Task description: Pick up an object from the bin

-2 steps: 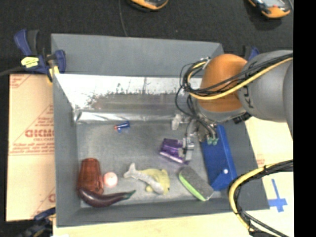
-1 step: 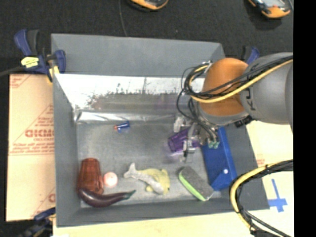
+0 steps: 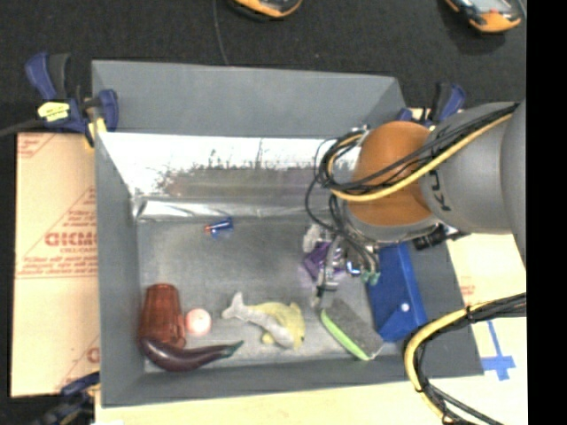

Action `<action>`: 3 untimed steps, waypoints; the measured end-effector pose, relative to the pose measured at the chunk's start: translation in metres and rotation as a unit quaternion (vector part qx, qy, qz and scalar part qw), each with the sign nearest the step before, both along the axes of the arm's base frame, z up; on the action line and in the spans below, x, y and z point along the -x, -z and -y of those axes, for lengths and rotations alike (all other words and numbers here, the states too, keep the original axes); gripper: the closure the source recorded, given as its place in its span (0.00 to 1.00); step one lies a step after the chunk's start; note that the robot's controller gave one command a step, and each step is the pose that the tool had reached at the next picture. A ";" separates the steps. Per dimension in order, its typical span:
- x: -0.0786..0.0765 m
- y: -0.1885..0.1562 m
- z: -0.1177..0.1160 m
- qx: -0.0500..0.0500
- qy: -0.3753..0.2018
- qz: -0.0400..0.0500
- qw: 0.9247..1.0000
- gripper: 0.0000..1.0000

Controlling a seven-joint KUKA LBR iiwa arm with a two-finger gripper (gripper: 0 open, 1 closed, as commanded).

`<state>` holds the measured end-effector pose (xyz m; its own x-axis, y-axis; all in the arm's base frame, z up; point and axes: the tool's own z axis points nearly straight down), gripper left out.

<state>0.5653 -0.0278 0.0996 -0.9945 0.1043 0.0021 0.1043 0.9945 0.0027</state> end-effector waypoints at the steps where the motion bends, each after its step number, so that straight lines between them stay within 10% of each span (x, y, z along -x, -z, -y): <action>1: -0.006 0.031 0.048 0.002 0.001 0.007 1.000 0.00; 2: -0.004 0.030 0.053 0.000 0.047 0.006 0.999 1.00; 3: -0.004 0.030 0.053 0.000 0.047 0.006 0.999 1.00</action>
Offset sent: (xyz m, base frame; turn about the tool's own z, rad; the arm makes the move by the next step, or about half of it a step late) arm 0.0030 -0.0526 -0.0296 0.0964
